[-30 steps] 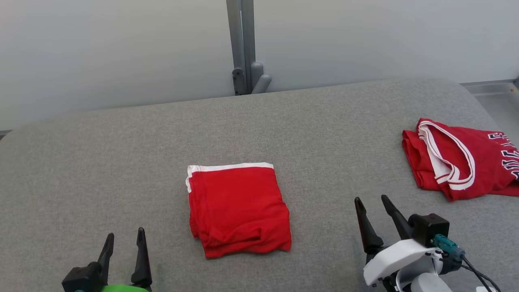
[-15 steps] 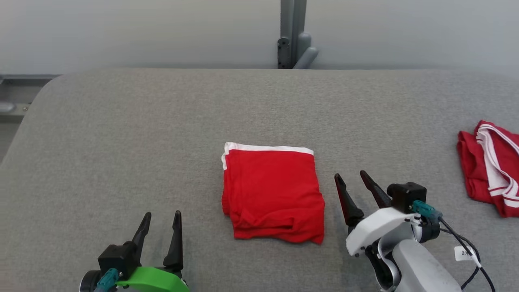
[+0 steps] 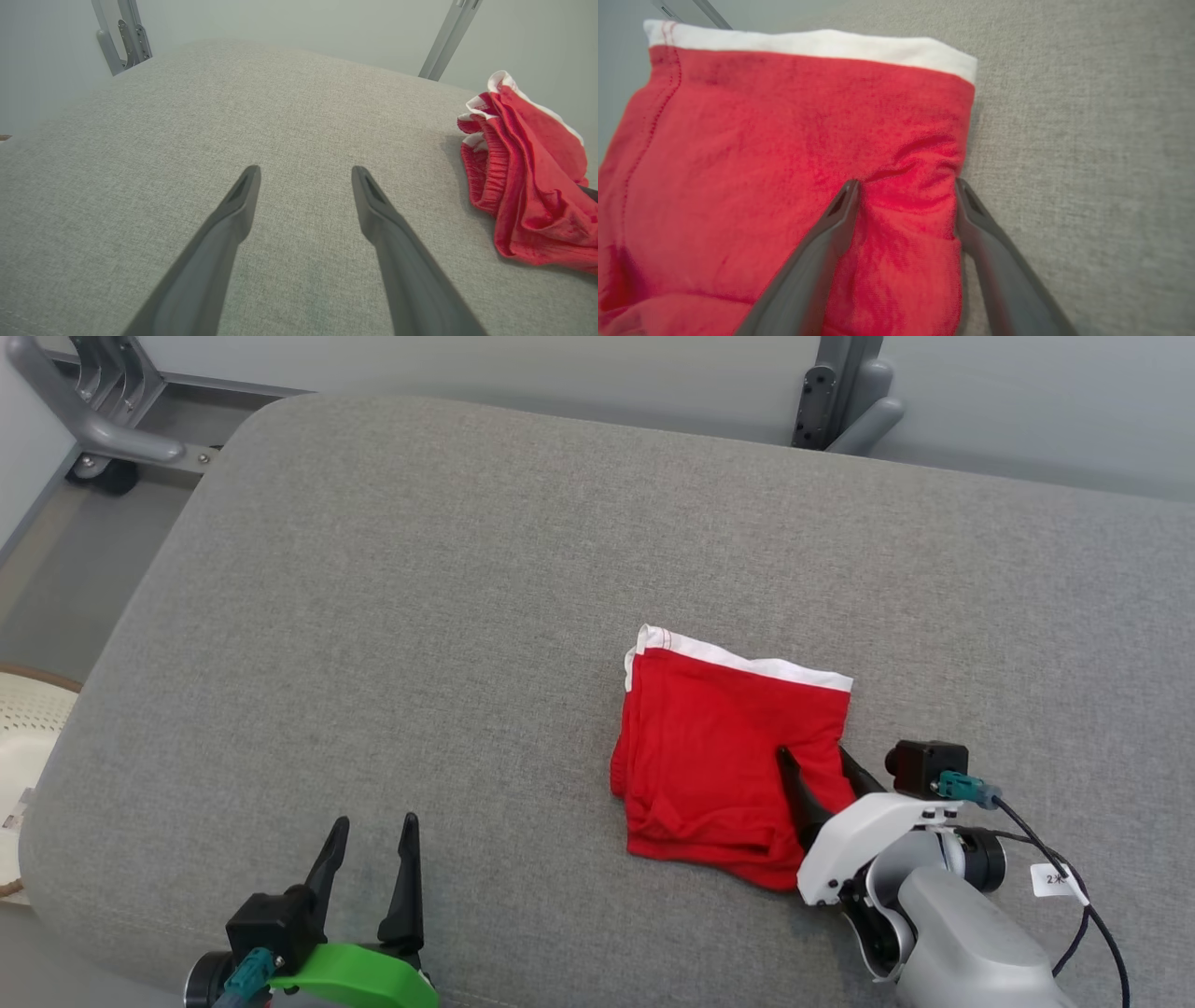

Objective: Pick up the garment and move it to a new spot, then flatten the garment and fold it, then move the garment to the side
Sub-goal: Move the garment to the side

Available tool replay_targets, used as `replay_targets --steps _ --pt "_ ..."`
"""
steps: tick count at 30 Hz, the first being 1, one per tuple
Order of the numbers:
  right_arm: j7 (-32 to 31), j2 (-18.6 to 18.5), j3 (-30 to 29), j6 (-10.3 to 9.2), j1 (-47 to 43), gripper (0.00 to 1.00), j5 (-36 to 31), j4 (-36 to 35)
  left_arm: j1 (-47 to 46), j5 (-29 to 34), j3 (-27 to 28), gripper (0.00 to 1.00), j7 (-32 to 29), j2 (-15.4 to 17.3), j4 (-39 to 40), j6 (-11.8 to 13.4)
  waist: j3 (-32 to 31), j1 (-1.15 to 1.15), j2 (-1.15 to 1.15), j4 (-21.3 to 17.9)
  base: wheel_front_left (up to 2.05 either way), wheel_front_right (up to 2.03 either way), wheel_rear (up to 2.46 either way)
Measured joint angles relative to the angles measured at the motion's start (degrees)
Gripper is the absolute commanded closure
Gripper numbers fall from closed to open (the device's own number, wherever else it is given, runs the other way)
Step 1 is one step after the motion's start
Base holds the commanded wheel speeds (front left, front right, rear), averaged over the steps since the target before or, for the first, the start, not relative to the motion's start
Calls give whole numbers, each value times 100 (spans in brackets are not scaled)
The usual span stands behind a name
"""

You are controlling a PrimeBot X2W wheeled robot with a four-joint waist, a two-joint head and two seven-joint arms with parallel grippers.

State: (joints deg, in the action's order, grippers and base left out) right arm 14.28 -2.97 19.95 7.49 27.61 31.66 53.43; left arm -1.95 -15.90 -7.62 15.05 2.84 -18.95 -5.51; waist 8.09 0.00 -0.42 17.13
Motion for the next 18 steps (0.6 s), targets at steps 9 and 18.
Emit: replay_targets --steps 9,18 --pt "77 46 73 7 142 100 53 67 -48 0 -22 0 -1 -2 13 -3 21 0 0 -261 0 0 0" --pt "76 19 -177 4 -299 100 -116 -415 16 63 -30 0 -1 -2 -4 -60 -190 0 0 -1108 0 0 0"
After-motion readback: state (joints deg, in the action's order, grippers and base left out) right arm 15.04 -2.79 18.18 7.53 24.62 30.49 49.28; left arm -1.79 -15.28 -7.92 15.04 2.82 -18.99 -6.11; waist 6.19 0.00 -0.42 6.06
